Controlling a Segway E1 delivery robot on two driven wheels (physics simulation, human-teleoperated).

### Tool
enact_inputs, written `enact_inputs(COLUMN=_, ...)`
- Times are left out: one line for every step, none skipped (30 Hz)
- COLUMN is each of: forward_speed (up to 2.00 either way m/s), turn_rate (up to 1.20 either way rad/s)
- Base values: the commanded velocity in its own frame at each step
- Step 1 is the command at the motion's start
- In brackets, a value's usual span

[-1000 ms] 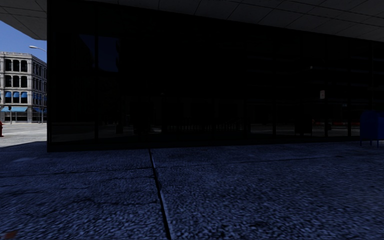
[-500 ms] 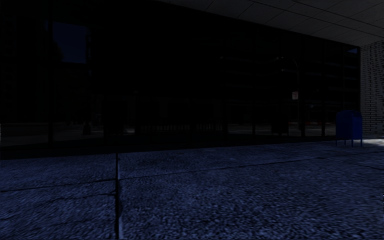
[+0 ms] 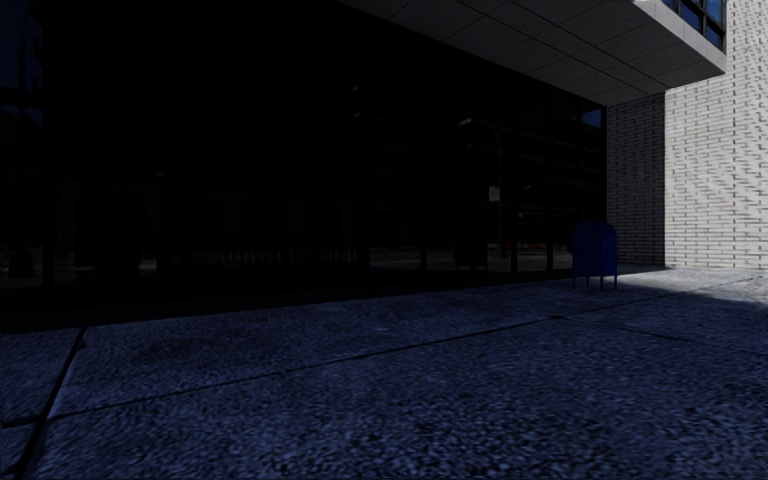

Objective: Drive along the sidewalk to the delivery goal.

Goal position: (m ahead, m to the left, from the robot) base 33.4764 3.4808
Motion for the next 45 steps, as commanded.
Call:
enact_inputs(forward_speed=1.31, turn_rate=-0.59)
enact_inputs(forward_speed=1.33, turn_rate=-0.59)
enact_inputs(forward_speed=1.33, turn_rate=-0.59)
enact_inputs(forward_speed=1.34, turn_rate=-0.59)
enact_inputs(forward_speed=1.34, turn_rate=-0.59)
enact_inputs(forward_speed=1.34, turn_rate=-0.59)
enact_inputs(forward_speed=1.34, turn_rate=-0.59)
enact_inputs(forward_speed=1.34, turn_rate=-0.59)
enact_inputs(forward_speed=1.34, turn_rate=-0.59)
enact_inputs(forward_speed=1.4, turn_rate=-0.59)
enact_inputs(forward_speed=2.0, turn_rate=-0.59)
enact_inputs(forward_speed=2.0, turn_rate=-0.59)
enact_inputs(forward_speed=2.0, turn_rate=-0.59)
enact_inputs(forward_speed=2.0, turn_rate=-0.59)
enact_inputs(forward_speed=2.0, turn_rate=-0.59)
enact_inputs(forward_speed=2.0, turn_rate=-0.59)
enact_inputs(forward_speed=2.0, turn_rate=-0.59)
enact_inputs(forward_speed=2.0, turn_rate=-0.59)
enact_inputs(forward_speed=2.0, turn_rate=-0.59)
enact_inputs(forward_speed=2.0, turn_rate=-0.59)
enact_inputs(forward_speed=2.0, turn_rate=-0.59)
enact_inputs(forward_speed=2.0, turn_rate=-0.59)
enact_inputs(forward_speed=2.0, turn_rate=-0.59)
enact_inputs(forward_speed=2.0, turn_rate=-0.59)
enact_inputs(forward_speed=2.0, turn_rate=-0.59)
enact_inputs(forward_speed=2.0, turn_rate=-0.59)
enact_inputs(forward_speed=2.0, turn_rate=-0.59)
enact_inputs(forward_speed=2.0, turn_rate=-0.59)
enact_inputs(forward_speed=2.0, turn_rate=-0.59)
enact_inputs(forward_speed=2.0, turn_rate=-0.59)
enact_inputs(forward_speed=2.0, turn_rate=-0.59)
enact_inputs(forward_speed=2.0, turn_rate=-0.59)
enact_inputs(forward_speed=2.0, turn_rate=-0.59)
enact_inputs(forward_speed=2.0, turn_rate=-0.59)
enact_inputs(forward_speed=2.0, turn_rate=-0.59)
enact_inputs(forward_speed=2.0, turn_rate=-0.59)
enact_inputs(forward_speed=2.0, turn_rate=-0.59)
enact_inputs(forward_speed=2.0, turn_rate=-0.59)
enact_inputs(forward_speed=2.0, turn_rate=-0.59)
enact_inputs(forward_speed=2.0, turn_rate=-0.59)
enact_inputs(forward_speed=2.0, turn_rate=-0.59)
enact_inputs(forward_speed=2.0, turn_rate=-0.57)
enact_inputs(forward_speed=2.0, turn_rate=-0.57)
enact_inputs(forward_speed=2.0, turn_rate=-0.54)
enact_inputs(forward_speed=2.0, turn_rate=-0.53)
